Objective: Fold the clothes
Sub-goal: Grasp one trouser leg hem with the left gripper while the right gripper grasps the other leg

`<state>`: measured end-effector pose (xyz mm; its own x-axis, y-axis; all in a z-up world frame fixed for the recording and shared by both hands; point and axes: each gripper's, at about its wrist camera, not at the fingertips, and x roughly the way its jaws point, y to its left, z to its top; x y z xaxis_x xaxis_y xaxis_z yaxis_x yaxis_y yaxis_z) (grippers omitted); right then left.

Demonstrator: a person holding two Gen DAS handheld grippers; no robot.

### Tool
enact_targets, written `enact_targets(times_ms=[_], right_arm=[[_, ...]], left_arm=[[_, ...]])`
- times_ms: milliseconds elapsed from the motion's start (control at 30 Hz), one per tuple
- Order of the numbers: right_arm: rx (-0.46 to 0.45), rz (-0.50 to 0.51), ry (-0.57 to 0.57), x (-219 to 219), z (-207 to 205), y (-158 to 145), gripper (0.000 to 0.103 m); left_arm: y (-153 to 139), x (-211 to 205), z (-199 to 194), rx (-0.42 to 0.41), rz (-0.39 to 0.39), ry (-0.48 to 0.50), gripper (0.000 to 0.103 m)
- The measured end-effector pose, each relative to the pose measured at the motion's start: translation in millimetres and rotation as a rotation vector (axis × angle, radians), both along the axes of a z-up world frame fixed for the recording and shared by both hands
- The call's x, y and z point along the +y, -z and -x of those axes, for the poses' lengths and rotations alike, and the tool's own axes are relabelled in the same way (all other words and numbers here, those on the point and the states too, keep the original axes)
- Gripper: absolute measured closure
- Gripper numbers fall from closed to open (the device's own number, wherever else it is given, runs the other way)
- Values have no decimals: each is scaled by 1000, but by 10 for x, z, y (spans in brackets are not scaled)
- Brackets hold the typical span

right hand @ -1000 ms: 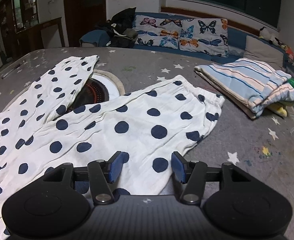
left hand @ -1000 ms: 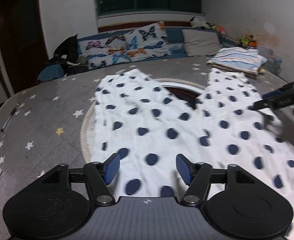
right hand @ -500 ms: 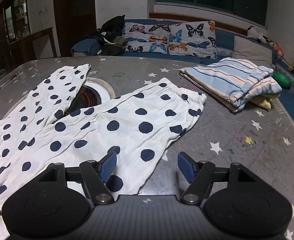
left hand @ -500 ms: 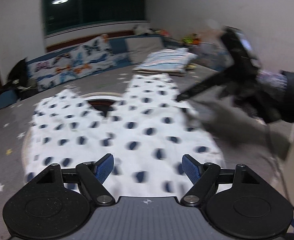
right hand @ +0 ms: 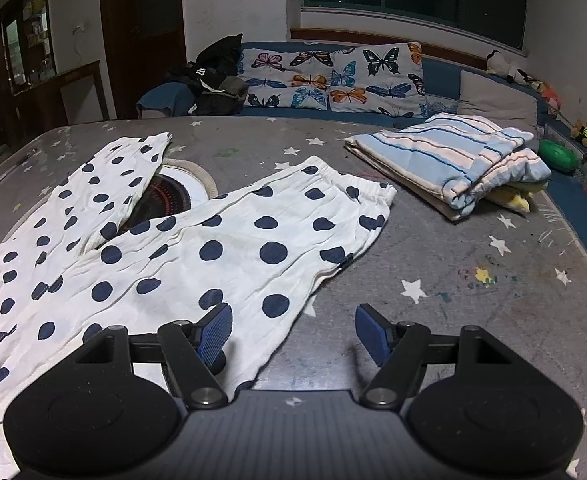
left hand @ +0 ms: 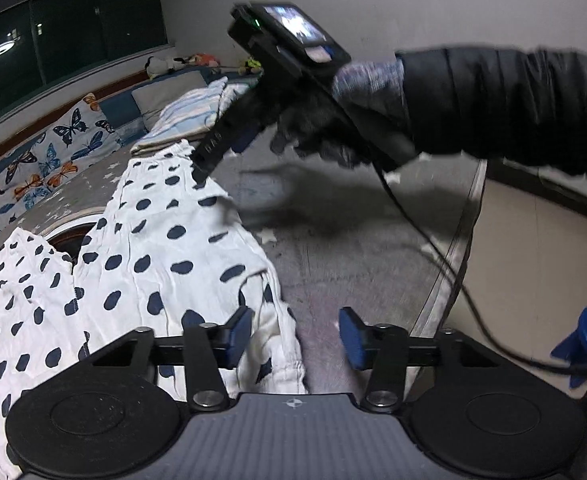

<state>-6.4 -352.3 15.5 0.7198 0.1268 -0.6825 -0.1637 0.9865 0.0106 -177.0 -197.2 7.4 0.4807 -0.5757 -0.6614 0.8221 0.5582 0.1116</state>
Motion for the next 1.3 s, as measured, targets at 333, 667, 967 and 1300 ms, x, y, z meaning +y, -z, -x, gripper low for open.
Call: enact_targets(times_ms=[333,667,967,1300], right_arm=[[19,-58,41,-165,-272,91,42],[31,-146,149,-463,-1001,175,62],[32,-164,205,-563,-1494,295,83],[-2,-142,262,-580,-1460,156,102]], left_arm=[[98,141,-249,94,22,-32,94],[-77,348,-447,210,154,-51,95],[-147,456,-538,252,213,-65,95],[-222,575,-503,256,270,-75,96]])
